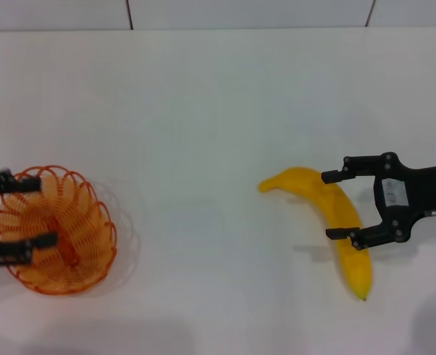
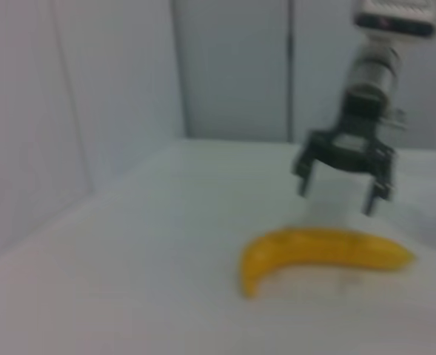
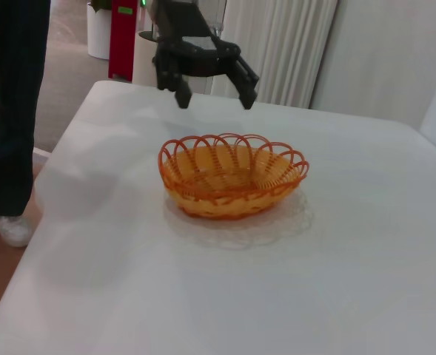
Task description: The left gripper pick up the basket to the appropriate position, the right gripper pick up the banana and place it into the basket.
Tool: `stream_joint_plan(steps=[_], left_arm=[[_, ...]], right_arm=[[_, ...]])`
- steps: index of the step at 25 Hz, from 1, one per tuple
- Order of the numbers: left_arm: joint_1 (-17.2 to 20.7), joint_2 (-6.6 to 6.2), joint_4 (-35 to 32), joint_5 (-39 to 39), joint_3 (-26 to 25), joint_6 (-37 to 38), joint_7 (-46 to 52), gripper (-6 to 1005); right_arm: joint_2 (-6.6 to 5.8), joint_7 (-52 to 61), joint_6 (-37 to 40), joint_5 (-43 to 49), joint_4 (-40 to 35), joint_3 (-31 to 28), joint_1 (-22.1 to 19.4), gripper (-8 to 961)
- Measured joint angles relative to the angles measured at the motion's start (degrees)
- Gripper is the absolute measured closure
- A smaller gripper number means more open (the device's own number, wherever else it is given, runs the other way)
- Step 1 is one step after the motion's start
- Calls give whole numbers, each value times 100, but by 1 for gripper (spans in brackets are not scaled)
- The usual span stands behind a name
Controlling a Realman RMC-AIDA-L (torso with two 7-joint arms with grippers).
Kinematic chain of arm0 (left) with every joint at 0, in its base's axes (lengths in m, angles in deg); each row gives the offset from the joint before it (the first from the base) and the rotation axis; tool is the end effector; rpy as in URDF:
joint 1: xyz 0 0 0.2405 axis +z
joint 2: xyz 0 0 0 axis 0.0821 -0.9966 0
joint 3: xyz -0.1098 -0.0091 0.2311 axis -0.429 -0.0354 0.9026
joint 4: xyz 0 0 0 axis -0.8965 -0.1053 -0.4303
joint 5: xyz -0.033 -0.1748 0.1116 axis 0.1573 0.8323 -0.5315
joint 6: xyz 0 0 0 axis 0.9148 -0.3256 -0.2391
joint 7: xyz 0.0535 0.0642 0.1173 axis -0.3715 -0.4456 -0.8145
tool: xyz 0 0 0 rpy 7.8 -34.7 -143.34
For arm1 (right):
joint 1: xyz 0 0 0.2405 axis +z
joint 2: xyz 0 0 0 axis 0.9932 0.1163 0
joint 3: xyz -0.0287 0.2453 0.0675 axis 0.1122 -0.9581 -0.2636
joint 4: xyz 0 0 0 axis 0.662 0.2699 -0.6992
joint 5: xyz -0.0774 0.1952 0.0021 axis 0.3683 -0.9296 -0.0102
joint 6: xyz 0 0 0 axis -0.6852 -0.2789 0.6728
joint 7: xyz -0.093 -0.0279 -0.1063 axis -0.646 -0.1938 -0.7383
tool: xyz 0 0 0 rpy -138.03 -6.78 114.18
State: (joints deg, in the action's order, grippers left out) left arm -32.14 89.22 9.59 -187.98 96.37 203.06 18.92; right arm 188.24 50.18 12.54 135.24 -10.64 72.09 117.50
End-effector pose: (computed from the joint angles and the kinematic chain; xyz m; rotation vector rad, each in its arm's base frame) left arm -0.3209 0.2651 0.0796 -2.7569 -0.2179 -0.5484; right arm 0.2937 0.3085 0.0218 -2.9297 -0.1451 0.4318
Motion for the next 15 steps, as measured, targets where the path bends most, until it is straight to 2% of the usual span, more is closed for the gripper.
stream_joint_plan(steps=[4, 6, 8, 13, 14, 15], left_arm=[[-134, -134, -317, 292, -639, 2, 783, 137], [-271, -254, -562, 400, -836, -1, 1493, 138], [-451, -420, -725, 440, -896, -39, 2241, 139], [-876, -956, -773, 252, -801, -362, 4185, 141], [-931, -1044, -773, 171, -722, -375, 4418, 141], [-952, -1081, -773, 132, -680, -376, 4509, 142]], right_arm=[[2, 0, -1, -14, 0, -10, 0, 133], [3, 0, -1, -28, 0, -14, 0, 133], [3, 0, 0, -30, 0, -25, 1, 133], [2, 0, 0, -31, 0, -30, 36, 133], [3, 0, 0, -31, 3, -30, 50, 133], [6, 0, 0, -31, 6, -28, 57, 133]])
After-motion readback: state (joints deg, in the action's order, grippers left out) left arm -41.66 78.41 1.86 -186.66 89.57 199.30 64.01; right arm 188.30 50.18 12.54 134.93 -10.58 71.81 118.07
